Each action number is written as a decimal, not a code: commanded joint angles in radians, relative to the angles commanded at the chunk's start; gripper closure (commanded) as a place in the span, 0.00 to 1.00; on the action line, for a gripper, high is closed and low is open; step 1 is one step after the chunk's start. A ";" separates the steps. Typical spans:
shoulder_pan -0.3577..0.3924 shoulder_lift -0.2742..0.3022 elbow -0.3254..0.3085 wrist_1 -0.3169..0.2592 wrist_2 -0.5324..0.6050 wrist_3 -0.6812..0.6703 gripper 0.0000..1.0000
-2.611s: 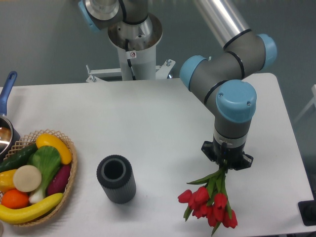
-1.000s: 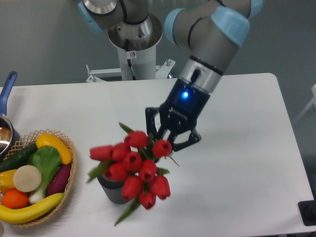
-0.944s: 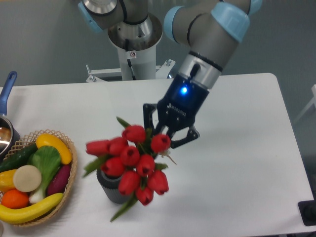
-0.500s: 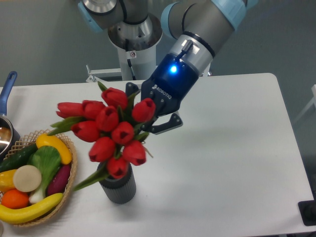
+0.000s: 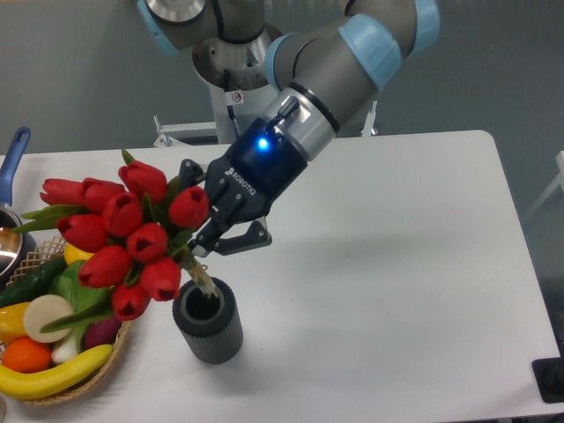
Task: Insert the flowers into the vase
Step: 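Lower the tulip stems down into the black vase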
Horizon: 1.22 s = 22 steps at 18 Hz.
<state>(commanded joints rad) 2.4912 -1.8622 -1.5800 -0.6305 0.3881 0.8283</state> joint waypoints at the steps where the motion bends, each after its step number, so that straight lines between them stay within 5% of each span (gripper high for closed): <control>1: 0.000 -0.003 -0.002 0.000 0.000 0.000 0.99; 22: -0.011 -0.074 -0.120 0.000 0.011 0.163 0.96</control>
<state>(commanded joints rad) 2.4804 -1.9358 -1.6996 -0.6305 0.3988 0.9909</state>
